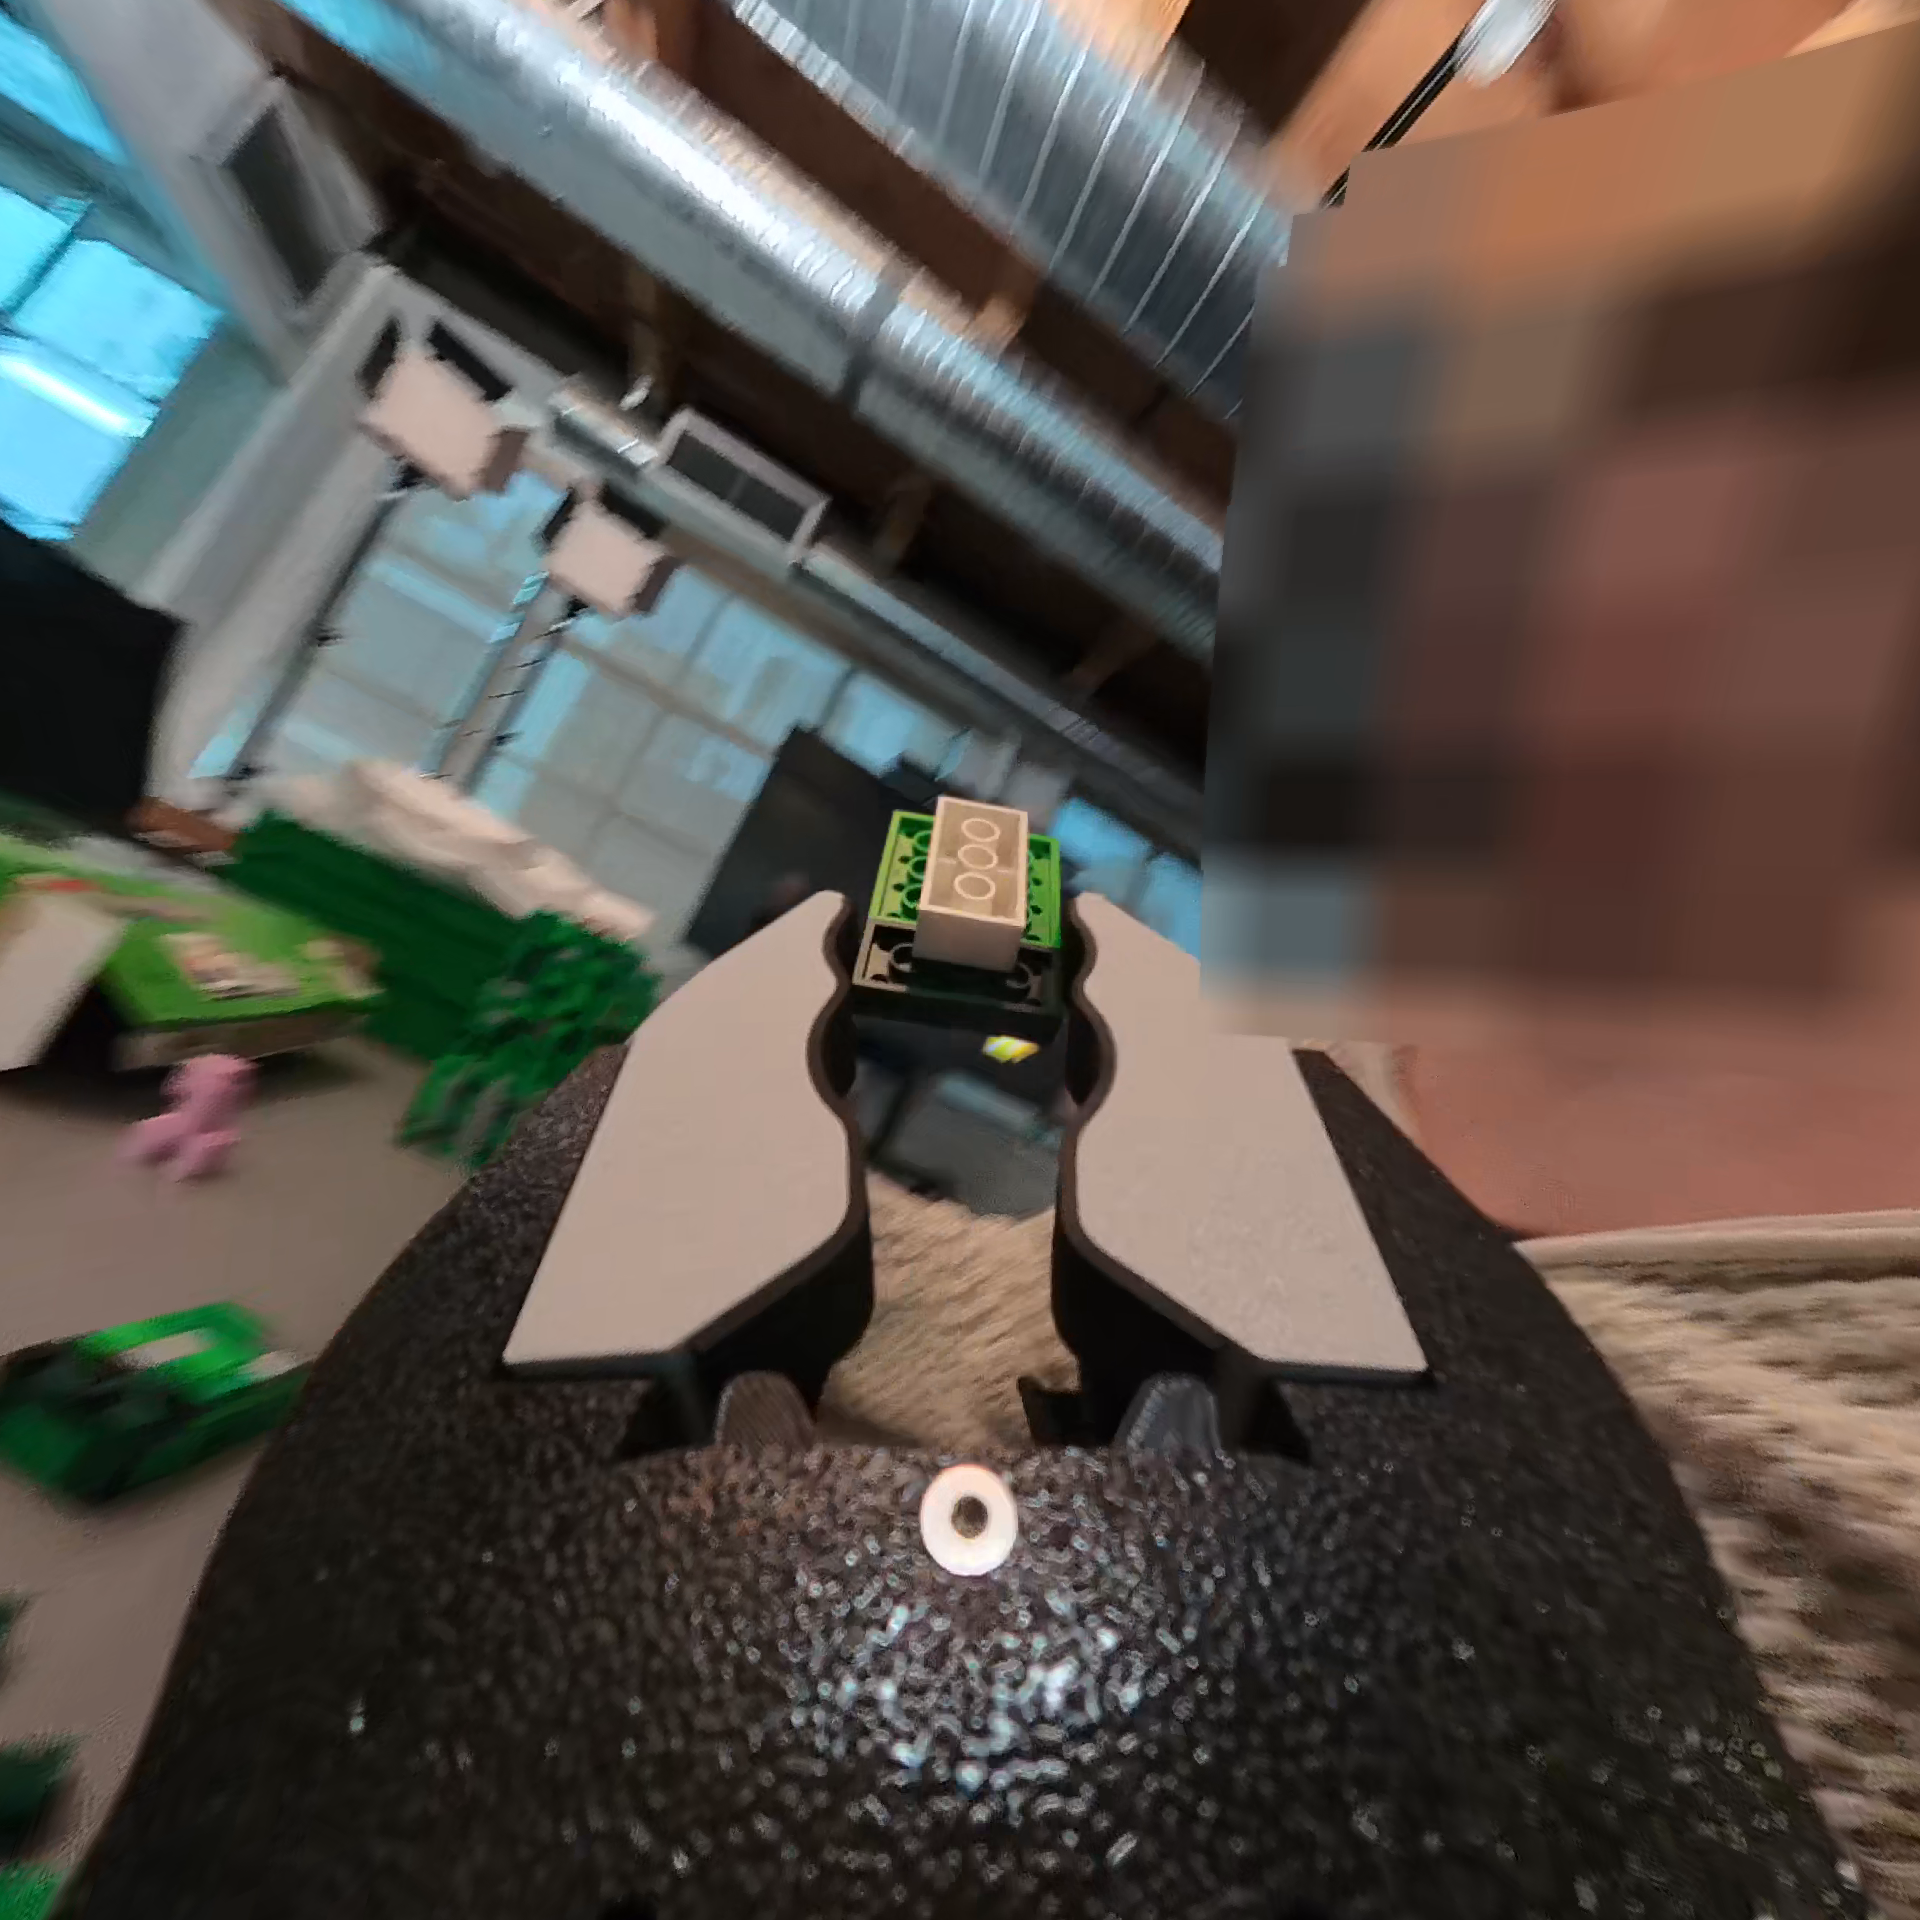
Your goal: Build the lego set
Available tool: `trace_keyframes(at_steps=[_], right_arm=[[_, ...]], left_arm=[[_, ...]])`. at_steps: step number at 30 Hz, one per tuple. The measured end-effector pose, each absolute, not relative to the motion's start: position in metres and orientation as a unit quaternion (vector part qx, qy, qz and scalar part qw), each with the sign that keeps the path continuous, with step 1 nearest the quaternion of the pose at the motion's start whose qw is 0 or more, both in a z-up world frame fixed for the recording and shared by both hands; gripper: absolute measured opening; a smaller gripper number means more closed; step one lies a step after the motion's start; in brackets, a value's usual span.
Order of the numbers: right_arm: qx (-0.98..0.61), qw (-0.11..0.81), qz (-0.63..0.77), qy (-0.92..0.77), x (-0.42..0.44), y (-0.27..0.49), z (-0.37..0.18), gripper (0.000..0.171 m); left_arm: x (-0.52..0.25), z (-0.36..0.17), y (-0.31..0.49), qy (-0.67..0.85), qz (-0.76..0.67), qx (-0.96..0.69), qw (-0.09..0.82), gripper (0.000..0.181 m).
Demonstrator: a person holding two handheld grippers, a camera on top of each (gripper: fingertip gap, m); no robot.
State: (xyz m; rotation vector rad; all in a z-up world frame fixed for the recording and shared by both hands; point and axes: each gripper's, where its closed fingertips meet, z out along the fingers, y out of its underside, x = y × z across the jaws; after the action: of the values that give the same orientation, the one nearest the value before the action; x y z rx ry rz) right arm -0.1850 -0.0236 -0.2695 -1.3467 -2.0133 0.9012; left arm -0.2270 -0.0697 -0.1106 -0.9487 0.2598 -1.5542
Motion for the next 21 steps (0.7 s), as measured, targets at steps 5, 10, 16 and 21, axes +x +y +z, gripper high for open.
trace_keyframes(at_steps=[5,10,16,21], right_arm=[[-0.504,0.288,0.345,-0.738,-0.186,-0.019,-0.265,0.029],[-0.505,0.277,0.358,-0.735,-0.184,-0.021,-0.265,0.028],[-0.506,0.259,0.371,-0.734,-0.182,-0.025,-0.267,0.035],[-0.501,0.217,0.388,-0.742,-0.175,-0.034,-0.272,0.035]], left_arm=[[-0.223,-0.123,-0.057,0.118,-0.596,-0.468,0.642,0.037],[-0.223,-0.129,-0.053,0.120,-0.562,-0.493,0.653,0.037],[-0.229,-0.131,-0.049,0.102,-0.563,-0.498,0.652,0.037],[-0.231,-0.133,-0.047,0.102,-0.554,-0.503,0.655,0.037]])
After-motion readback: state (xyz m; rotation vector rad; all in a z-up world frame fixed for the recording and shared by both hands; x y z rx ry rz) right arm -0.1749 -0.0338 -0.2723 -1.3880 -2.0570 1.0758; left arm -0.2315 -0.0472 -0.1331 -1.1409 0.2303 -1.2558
